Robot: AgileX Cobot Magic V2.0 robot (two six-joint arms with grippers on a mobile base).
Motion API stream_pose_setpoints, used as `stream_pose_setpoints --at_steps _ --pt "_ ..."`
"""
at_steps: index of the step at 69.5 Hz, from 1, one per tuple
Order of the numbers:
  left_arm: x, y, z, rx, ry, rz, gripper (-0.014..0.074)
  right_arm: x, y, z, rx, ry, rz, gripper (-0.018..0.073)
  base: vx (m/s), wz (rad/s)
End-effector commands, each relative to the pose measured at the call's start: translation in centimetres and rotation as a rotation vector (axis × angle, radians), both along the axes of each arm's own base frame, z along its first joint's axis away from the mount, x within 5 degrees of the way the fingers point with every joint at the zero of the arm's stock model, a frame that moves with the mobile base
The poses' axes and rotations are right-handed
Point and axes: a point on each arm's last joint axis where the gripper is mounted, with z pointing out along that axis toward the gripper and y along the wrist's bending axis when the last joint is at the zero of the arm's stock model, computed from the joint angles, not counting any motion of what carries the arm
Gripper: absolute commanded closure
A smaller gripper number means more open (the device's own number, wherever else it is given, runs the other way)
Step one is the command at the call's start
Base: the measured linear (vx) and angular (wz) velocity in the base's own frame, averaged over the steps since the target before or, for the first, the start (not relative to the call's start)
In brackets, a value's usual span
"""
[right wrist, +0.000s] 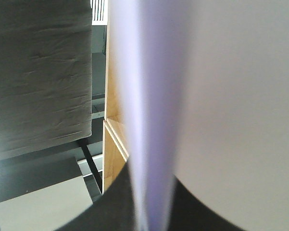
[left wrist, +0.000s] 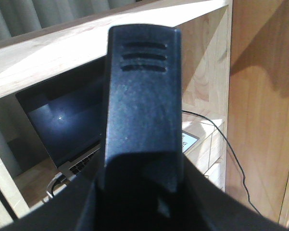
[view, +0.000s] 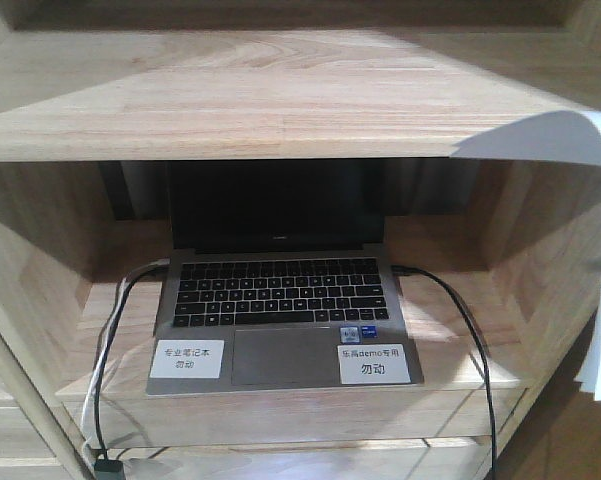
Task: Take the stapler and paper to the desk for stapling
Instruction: 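Pull the paper sheet off the shelf with the right gripper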
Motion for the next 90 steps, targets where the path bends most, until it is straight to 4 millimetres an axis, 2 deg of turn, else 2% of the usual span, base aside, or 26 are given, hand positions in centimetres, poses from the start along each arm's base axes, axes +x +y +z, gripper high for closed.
stream_pose_setpoints --at_steps 1,62,90 --pt "0.13 -0.09 1.69 -0.089 -0.083 -0.001 0.0603 -0.36 -0.13 0.92 0.017 -0.059 -0.01 0.0565 0.0 0.0" --pt "0.13 -0.09 1.69 -0.089 -0.083 -0.001 0.0603 -0.36 -0.13 0.93 0.017 -0.059 -0.01 0.0565 0.0 0.01" --pt "0.13 -0.09 1.69 -0.089 -0.083 -0.001 0.0603 -0.34 -0.11 0.91 0.015 -0.057 -0.01 0.0565 -0.04 0.17"
